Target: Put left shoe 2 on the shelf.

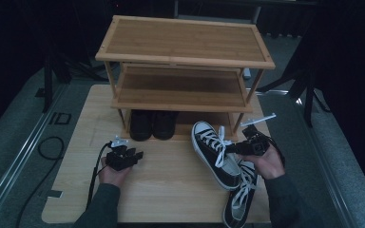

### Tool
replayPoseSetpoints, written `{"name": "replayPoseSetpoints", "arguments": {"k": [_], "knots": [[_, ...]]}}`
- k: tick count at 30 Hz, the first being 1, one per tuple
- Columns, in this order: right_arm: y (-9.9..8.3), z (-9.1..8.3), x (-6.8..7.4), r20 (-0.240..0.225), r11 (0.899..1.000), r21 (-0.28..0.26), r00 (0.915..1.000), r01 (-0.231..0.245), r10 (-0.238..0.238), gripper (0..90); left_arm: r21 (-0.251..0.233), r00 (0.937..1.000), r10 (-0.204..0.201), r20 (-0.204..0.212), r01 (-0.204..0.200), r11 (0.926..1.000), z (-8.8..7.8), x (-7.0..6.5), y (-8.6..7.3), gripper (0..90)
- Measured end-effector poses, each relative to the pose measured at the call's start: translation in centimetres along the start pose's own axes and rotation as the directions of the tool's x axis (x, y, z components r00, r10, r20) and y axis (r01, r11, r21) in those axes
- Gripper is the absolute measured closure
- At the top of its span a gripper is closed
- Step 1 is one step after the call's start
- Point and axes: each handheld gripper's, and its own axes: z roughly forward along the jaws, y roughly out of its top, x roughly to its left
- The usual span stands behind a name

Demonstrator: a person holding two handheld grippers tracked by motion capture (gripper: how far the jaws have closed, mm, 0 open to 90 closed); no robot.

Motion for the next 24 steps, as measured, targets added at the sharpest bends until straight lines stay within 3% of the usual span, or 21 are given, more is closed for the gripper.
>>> {"name": "replayPoseSetpoints", "arguments": {"k": [11, 24], "knots": [[1.2, -1.2, 0.6, -0.045, 0.999, -0.011, 0.9980, 0.043, -0.043, 86.7, 0.003, 1.0000, 0.003, -0.001, -0.003, 1.0000, 0.0, 0.0, 0.0, 56.7], [2.6, -2.6, 1.8, -0.099, 0.994, -0.009, 0.9886, 0.113, -0.114, 86.7, 0.004, 1.0000, 0.004, 0.000, -0.004, 1.0000, 0.0, 0.0, 0.0, 56.7]]}}
